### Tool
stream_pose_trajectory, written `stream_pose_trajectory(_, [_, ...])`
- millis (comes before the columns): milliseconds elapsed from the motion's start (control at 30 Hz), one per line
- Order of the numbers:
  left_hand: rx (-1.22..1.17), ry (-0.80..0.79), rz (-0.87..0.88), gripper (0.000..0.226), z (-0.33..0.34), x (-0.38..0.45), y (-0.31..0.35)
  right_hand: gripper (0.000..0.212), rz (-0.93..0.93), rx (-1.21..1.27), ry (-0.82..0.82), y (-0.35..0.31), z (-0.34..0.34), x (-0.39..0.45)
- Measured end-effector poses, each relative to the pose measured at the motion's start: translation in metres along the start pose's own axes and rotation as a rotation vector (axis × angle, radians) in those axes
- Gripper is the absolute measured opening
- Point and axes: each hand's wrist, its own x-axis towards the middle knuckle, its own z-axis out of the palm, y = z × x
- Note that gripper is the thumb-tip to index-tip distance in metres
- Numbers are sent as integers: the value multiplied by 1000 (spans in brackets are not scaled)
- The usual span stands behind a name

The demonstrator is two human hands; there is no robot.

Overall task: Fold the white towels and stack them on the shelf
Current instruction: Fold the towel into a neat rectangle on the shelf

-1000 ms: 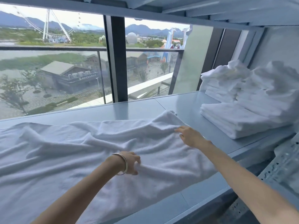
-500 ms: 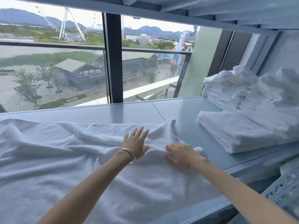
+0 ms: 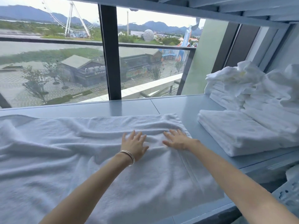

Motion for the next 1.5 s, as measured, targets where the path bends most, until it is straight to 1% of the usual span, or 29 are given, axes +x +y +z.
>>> stream_pose_trajectory(33, [-25, -25, -24, 59, 0, -5, -1, 68, 12, -17, 0, 2, -4, 9])
stream_pose_trajectory(100, [-71, -146, -64, 66, 3, -14, -5, 66, 45, -41, 19, 1, -10, 26])
stream_pose_trajectory(167, [-60, -254, -75, 73, 8, -18, -10, 62, 71, -59, 55, -11, -16, 36])
stream_pose_trajectory(267, [-70, -241, -90, 76, 13, -9, -17, 49, 62, -120, 133, -41, -14, 24])
stream_pose_trajectory(300, [-82, -238, -100, 76, 12, -4, -18, 48, 41, -103, 136, -49, -8, 13])
stream_pose_trajectory(367, [-102, -250, -115, 77, 9, 6, -19, 53, -8, -24, 85, -59, 8, -10])
stream_pose_trajectory(433, [-114, -269, -124, 77, 4, 15, -19, 57, -16, -7, 23, -56, 20, -18])
stream_pose_trajectory(567, [-116, -289, -144, 76, -3, 10, -15, 53, -63, 12, 55, -37, 11, 16])
stream_pose_trajectory(700, [-113, -403, -100, 85, 1, -17, -13, 51, -76, -33, 76, -27, -2, 38])
stream_pose_trajectory(800, [-146, -402, -83, 91, 2, -16, -18, 53, -50, -60, 127, -44, 2, 22])
stream_pose_trajectory(867, [-146, -407, -77, 93, 0, -12, -19, 56, -80, 2, 89, -52, 16, -1])
stream_pose_trajectory(933, [-144, -403, -63, 93, 1, -12, -15, 58, -83, -4, 64, -51, 31, -27])
stream_pose_trajectory(1067, [-104, -370, -3, 92, 15, -33, -3, 58, -41, 3, 41, -41, 48, -67])
stream_pose_trajectory(1200, [-89, -336, 44, 89, 27, -53, 6, 60, -82, 29, -8, -27, 51, -82])
stream_pose_trajectory(1333, [-119, -360, 42, 89, 23, -47, 3, 50, -139, 42, 78, -9, 37, -80])
stream_pose_trajectory(1433, [-128, -344, 45, 89, 22, -41, 1, 49, -187, 56, 78, 8, 36, -84])
stream_pose_trajectory(1500, [-125, -329, 32, 88, 22, -38, 2, 51, -162, 71, 67, 25, 39, -94])
